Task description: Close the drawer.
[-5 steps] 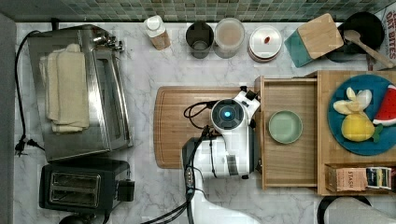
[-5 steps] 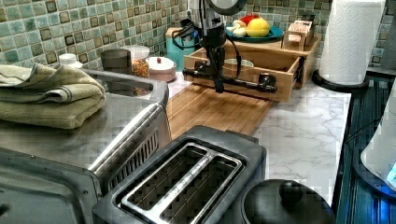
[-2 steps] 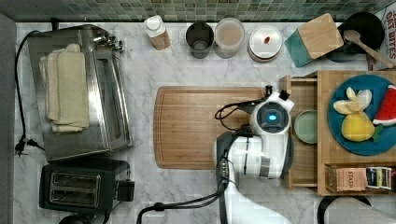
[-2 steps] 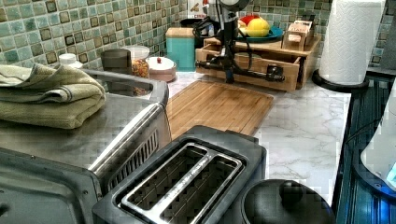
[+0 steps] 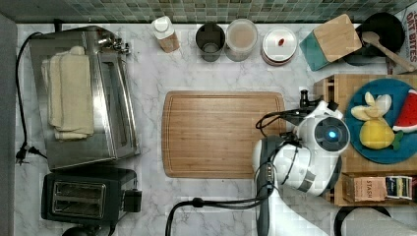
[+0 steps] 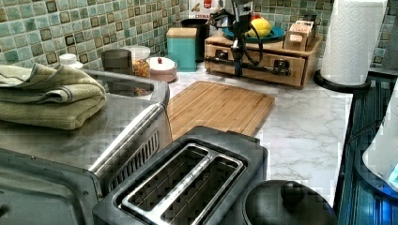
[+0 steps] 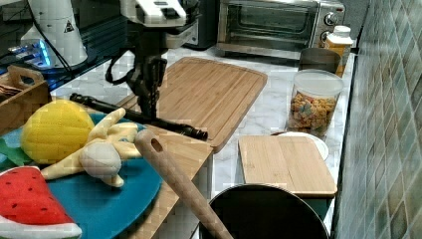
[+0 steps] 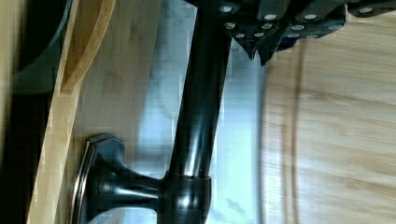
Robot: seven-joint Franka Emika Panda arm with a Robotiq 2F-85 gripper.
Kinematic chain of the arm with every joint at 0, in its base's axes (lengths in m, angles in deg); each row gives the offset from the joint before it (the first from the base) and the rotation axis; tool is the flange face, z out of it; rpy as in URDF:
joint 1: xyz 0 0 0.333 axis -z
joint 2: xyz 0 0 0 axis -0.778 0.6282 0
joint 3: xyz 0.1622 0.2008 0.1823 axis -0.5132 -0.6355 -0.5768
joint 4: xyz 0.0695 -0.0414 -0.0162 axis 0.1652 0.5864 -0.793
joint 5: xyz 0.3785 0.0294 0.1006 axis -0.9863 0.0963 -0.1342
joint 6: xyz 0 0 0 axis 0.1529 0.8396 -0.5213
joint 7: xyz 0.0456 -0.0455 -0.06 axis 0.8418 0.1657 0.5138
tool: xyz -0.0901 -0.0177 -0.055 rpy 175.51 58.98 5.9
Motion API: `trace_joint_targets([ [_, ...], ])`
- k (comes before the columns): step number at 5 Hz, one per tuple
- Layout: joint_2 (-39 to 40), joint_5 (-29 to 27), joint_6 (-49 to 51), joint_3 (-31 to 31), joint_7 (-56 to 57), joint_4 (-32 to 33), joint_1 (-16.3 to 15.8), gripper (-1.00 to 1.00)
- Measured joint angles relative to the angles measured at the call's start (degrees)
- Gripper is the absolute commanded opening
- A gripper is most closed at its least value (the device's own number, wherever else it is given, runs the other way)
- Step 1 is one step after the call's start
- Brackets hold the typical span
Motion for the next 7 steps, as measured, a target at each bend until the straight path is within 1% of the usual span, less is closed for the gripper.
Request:
trace_joint_targets([
  [1,-0.01,-0.03,-1.76,2.73,1.29,0.00,-0.08,-1.00],
  [2,0.00,-0.02,-2.57,3.07,1.29,0.34,-0.63,-1.00],
  [3,0.00,1.45,-3.02,3.07,1.29,0.45,-0.85,-1.00],
  [7,0.05,1.80,-3.19,3.00,1.29,0.56,-0.87,-1.00],
])
